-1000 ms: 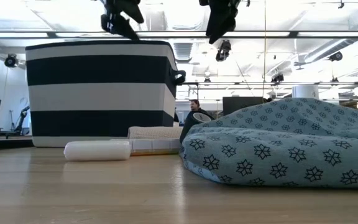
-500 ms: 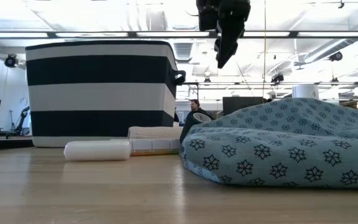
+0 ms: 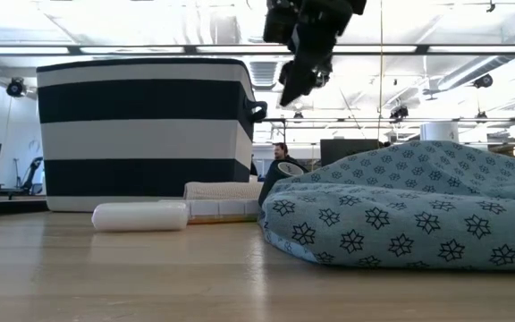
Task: Pick & place medical supplies in basket/bin
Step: Put the white medicine organizer into the blue bin
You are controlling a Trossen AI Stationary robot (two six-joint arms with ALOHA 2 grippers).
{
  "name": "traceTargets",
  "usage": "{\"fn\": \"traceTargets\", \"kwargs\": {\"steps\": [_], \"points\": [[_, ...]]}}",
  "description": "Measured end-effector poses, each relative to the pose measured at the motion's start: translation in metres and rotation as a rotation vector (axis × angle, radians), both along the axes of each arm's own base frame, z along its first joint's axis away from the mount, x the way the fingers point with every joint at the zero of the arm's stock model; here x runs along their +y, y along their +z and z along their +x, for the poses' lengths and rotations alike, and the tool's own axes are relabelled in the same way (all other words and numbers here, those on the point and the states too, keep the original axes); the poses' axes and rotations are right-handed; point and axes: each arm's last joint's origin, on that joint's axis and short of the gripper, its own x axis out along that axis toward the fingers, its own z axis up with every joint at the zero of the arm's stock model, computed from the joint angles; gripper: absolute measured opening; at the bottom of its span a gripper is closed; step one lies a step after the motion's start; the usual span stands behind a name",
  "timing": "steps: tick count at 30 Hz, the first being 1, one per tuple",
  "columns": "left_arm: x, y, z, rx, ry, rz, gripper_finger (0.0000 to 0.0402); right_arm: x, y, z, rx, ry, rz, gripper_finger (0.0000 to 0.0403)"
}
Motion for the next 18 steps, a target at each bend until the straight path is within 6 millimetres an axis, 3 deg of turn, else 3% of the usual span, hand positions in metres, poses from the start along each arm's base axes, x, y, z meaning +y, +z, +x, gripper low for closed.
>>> {"fn": "traceTargets", "kwargs": {"steps": [10,18], "points": [[-0.002,-0.010,-0.004,0.110,-0.010,-0.014,0.0281,0.011,-0.008,0.018,-0.095,0.027,-0.005,0.0265],[-0.003,-0.015,-0.009,0.139,-0.026,-0.007,0.0281,0.043,-0.056,0.042,0.042,0.060,-0.018,0.0265]]}}
